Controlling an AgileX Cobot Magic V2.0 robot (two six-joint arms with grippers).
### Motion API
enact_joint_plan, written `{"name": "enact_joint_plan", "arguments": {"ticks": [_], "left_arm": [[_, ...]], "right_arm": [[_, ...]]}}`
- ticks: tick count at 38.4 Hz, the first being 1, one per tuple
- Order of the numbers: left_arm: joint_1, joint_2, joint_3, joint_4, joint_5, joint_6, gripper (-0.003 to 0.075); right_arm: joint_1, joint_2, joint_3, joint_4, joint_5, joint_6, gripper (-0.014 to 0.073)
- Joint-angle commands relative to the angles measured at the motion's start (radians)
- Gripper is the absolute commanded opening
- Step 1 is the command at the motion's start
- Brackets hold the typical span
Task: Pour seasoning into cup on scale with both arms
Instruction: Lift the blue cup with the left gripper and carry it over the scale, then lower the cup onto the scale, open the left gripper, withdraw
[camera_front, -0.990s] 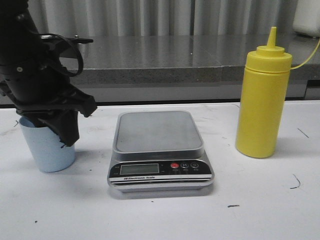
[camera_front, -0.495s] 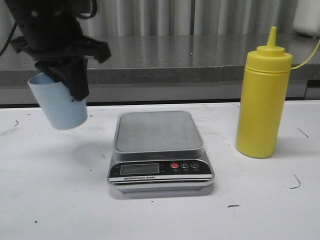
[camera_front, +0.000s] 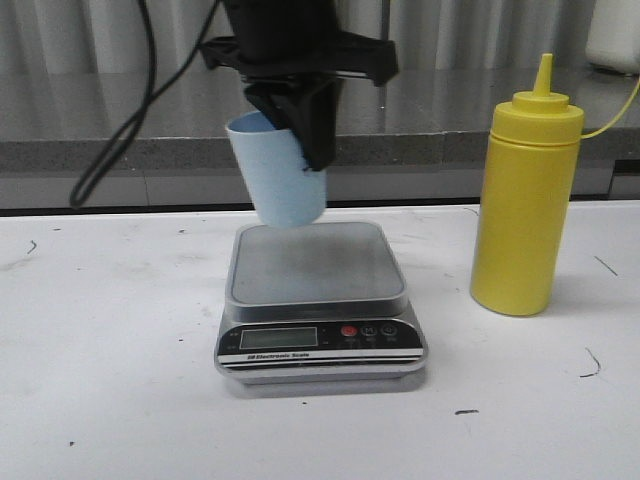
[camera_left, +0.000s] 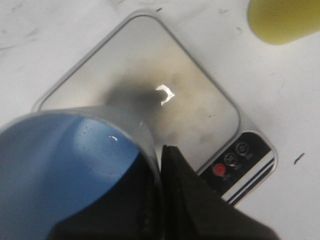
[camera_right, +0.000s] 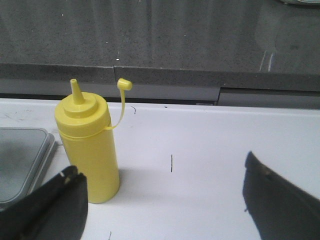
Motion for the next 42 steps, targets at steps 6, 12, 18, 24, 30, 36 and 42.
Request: {"name": "enact_joint_plan", "arguments": {"ticks": [6,12,18,24,30,36,42], "left_arm": [[-0.046,0.013,-0.063,0.01,-0.011,-0.002,-0.002],[-0.045,0.025,-0.063,0.041,0.027,-0.002,-0.0019],[-0.045,0.025,-0.063,0.047,0.01,-0.002,-0.0013],[-0.047,0.025,-0.063,0.041,-0.012,-0.002,0.0094],[-0.047,0.025,-0.075,0.041,0.002,-0.002,0.0301],[-0.047,0.025,-0.152,0.041,0.124,-0.002,0.0454],[-0.047,-0.006,-0.182,0.041,0.141,-0.002,0.0403]], "right_arm": [[-0.002,0.01,-0.034,-0.005,-0.086,0.001,0.0644],[-0.002,0.01,-0.034,-0.005,-0.086,0.001,0.0644],[-0.002,0.01,-0.034,-0.005,-0.086,0.001,0.0644],[-0.002,0.01,-0.034,-0.005,-0.086,0.001,0.0644],[-0.002,0.01,-0.034,-0.005,-0.086,0.001,0.0644],[-0.002,0.01,-0.034,-0.005,-0.086,0.001,0.0644],[-0.002,0.01,-0.034,-0.005,-0.088,0.001,0.0644]]}}
